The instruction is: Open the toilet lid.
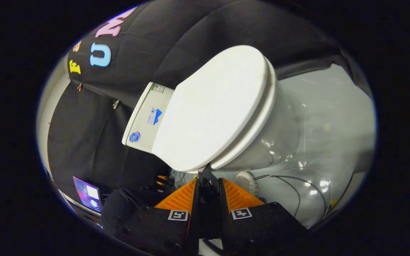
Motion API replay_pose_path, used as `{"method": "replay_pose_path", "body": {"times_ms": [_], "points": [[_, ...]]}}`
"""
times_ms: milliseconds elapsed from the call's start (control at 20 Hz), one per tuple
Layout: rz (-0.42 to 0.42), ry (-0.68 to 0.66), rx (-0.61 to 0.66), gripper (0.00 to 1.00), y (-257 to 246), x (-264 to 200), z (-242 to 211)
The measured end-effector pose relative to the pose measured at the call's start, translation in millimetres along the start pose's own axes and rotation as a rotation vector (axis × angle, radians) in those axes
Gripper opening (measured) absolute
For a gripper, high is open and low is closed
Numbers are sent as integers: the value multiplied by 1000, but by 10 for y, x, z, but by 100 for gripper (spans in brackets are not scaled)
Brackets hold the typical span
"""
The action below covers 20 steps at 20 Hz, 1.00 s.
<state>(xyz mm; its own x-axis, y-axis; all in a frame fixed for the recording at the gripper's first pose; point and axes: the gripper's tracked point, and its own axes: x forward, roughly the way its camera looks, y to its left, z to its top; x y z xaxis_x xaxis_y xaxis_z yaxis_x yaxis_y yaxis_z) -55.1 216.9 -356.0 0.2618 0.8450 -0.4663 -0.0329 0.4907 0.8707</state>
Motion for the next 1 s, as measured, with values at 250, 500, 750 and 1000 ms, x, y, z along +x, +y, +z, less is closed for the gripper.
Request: {"method": "replay_pose_path", "body": {"times_ms": [250, 500, 750, 1000], "points": [[-36, 121, 29, 17, -117, 271, -435], [106, 26, 145, 5, 413, 135, -184], [51, -7, 242, 16, 176, -157, -162], [25, 19, 191, 56, 271, -213, -197]]}}
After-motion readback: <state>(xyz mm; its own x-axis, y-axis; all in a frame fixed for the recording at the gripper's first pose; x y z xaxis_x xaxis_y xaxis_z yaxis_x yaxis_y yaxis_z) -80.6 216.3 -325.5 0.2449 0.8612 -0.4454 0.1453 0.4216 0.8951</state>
